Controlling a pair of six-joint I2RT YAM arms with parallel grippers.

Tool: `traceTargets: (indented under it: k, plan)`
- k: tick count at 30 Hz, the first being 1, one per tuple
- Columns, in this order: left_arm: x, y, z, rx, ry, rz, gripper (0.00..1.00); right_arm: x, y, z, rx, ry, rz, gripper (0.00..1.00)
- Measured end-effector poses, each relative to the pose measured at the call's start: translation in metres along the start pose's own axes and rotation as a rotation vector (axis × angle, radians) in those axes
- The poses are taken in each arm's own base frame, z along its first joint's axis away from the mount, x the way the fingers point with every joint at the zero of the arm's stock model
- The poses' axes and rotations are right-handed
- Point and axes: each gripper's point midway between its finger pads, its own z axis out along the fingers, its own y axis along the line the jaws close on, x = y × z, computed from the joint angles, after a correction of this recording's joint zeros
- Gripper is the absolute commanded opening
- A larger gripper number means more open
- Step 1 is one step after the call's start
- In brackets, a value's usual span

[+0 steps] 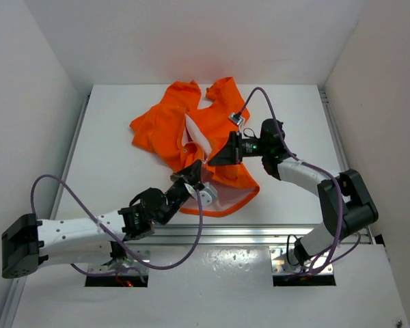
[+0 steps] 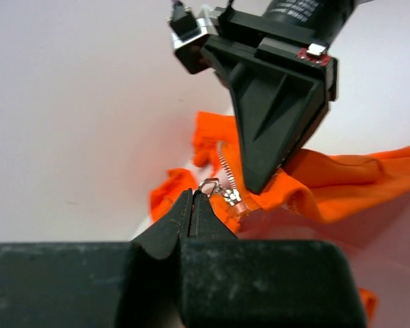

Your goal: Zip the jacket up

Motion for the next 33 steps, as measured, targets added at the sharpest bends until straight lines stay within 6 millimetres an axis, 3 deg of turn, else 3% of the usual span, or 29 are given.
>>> traceTargets:
  k: [17,23,33]
  plan:
    - [0.000,-0.019,0.011,0.270,0.049,-0.320,0.00,0.019,0.000,-0.005,-0.038,0.086,-0.052,0.00]
    - [0.012,-0.036,0.021,0.372,0.106,-0.397,0.00,0.031,-0.004,-0.011,-0.018,0.119,-0.083,0.00]
    - [0.027,-0.069,0.018,0.543,0.155,-0.515,0.00,0.062,-0.018,-0.030,0.094,0.225,-0.181,0.00]
